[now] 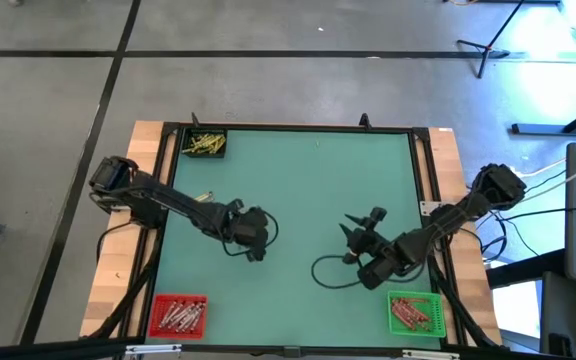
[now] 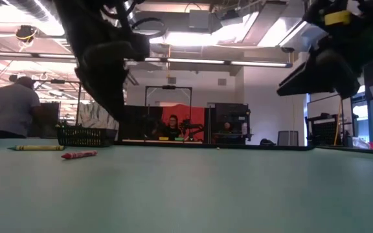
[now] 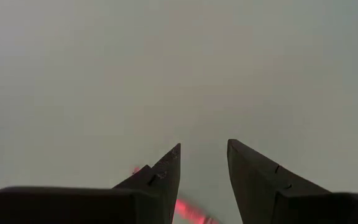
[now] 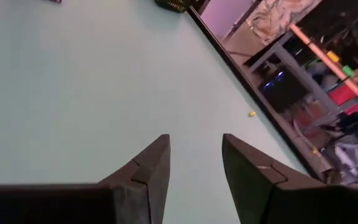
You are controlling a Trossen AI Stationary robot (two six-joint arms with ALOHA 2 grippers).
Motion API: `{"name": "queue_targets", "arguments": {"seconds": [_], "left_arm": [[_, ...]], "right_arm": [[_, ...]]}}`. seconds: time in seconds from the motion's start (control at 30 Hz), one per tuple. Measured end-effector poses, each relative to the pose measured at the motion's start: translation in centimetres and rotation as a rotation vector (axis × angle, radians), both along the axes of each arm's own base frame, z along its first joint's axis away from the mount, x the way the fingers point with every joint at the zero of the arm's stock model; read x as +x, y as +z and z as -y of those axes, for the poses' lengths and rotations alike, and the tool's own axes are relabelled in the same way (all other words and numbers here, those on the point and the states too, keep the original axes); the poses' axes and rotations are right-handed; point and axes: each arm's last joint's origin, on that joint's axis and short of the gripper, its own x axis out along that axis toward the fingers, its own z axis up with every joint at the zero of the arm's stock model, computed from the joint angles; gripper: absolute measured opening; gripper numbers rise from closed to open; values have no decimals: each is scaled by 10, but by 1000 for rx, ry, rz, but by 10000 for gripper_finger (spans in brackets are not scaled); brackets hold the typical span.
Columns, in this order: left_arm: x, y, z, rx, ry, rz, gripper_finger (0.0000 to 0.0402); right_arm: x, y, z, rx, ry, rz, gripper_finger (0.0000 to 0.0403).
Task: Sort crayons
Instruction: Put the red crayon into the green bin
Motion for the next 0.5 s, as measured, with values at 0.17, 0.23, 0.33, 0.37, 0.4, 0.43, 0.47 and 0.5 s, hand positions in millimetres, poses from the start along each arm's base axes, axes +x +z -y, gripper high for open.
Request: {"name": "queue_targets", "arguments": {"seconds": [0.17, 0.23, 0.33, 0.37, 0.4, 0.43, 0.47, 0.5], "left_arm": [[-5, 14, -1, -18, 139, -70, 116], [-8, 12, -2, -35, 194, -76, 116], [-12, 5, -4, -51, 265, -73, 116], [-14, 1, -6, -54, 293, -78, 116], [-16, -2, -8, -62, 321, -84, 116], [-17, -5, -9, -68, 344, -89, 116], [-19, -9, -10, -78, 366, -87, 116], [-21, -14, -11, -88, 382, -85, 116]], "right_arm": [[0, -7, 1, 52, 3, 36, 143], [0, -11, 2, 80, 9, 58, 143], [-2, -16, 3, 95, 27, 48, 143], [-3, -17, 3, 97, 29, 46, 143], [-3, -18, 3, 101, 31, 45, 143], [-4, -19, 3, 101, 32, 45, 143], [-4, -19, 3, 100, 33, 44, 143], [-4, -19, 3, 104, 34, 49, 143]]}}
